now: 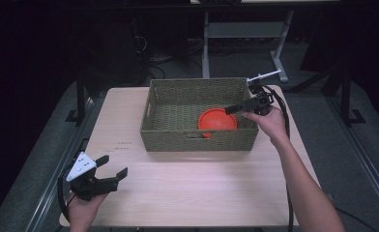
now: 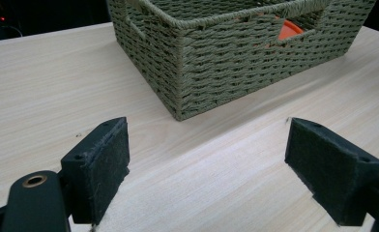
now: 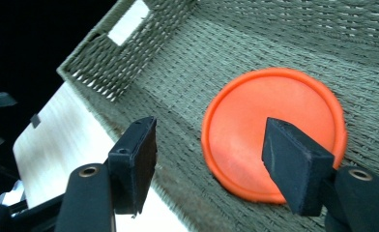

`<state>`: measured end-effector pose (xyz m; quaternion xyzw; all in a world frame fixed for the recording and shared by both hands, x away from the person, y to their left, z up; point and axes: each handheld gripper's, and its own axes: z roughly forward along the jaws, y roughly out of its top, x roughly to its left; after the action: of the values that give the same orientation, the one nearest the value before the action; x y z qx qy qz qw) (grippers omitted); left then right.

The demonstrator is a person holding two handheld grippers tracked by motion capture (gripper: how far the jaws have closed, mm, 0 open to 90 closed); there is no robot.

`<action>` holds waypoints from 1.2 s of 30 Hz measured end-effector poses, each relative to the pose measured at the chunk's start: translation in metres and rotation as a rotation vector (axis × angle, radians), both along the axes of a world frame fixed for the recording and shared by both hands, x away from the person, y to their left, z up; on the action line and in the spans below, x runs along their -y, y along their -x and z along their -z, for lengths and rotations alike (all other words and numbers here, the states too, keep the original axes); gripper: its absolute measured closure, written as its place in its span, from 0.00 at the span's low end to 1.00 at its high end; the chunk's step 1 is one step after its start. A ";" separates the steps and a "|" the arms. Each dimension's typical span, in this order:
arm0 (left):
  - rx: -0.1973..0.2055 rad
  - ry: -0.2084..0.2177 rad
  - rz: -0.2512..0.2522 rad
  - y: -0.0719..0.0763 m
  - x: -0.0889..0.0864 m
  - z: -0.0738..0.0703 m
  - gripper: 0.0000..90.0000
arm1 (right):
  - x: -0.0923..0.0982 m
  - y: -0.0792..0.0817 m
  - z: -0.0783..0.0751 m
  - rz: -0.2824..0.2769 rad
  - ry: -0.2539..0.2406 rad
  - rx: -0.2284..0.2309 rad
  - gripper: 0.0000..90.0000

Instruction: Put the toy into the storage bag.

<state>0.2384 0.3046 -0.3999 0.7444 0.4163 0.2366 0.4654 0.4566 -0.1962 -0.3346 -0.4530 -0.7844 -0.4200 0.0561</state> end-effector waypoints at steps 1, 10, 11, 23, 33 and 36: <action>0.000 0.000 -0.001 0.000 0.000 0.000 0.17 | 0.001 0.003 -0.001 -0.001 -0.003 0.002 0.40; -0.003 0.003 0.000 0.001 0.001 0.000 0.17 | 0.015 0.032 -0.008 -0.031 -0.034 0.051 0.37; -0.003 0.003 0.000 0.001 0.001 0.000 0.17 | 0.017 0.036 -0.008 -0.035 -0.045 0.058 0.36; -0.002 0.000 0.000 0.001 0.001 0.000 0.17 | 0.040 0.079 0.006 -0.054 -0.049 0.095 0.33; -0.001 0.003 0.000 0.002 0.002 0.000 0.17 | 0.059 0.130 0.025 -0.068 -0.077 0.172 0.31; 0.002 0.002 0.002 0.002 0.003 0.000 0.17 | 0.066 0.147 0.042 -0.052 -0.079 0.194 0.30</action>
<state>0.2365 0.3019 -0.4002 0.7442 0.4152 0.2363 0.4669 0.3091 -0.2617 -0.3770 -0.3872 -0.7805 -0.4909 0.0085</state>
